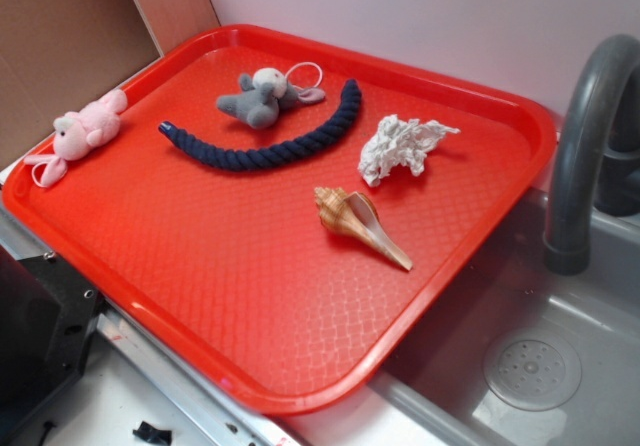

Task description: Grab the white paper.

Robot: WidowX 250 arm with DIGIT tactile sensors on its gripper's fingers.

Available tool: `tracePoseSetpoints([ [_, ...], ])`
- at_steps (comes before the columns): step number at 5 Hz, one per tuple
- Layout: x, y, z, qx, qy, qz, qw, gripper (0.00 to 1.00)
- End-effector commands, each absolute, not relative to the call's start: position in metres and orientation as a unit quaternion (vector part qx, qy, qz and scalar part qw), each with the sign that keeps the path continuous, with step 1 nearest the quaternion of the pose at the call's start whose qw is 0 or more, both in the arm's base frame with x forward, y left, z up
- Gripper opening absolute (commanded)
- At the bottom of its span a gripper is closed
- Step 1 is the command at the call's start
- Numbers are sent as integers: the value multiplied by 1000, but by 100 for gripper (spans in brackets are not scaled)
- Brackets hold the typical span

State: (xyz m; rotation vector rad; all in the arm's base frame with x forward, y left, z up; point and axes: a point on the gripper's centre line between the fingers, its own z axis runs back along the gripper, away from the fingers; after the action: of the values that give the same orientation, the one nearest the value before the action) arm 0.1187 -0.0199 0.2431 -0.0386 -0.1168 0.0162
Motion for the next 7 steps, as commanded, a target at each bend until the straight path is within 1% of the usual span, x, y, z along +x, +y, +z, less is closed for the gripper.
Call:
tracePoseSetpoints([
  [1, 119, -20, 243, -19, -58, 8, 998, 100],
  [2, 130, -28, 233, -33, -117, 38, 992, 100],
  [3, 152, -54, 204, -24, -177, 98, 979, 100],
  [4, 178, -77, 179, -15, -209, 132, 969, 100],
  [5, 213, -100, 154, -33, -216, 143, 965, 100],
  [6, 237, -106, 135, -46, -217, 158, 962, 100],
  [7, 273, -111, 102, -43, -195, 151, 968, 100],
])
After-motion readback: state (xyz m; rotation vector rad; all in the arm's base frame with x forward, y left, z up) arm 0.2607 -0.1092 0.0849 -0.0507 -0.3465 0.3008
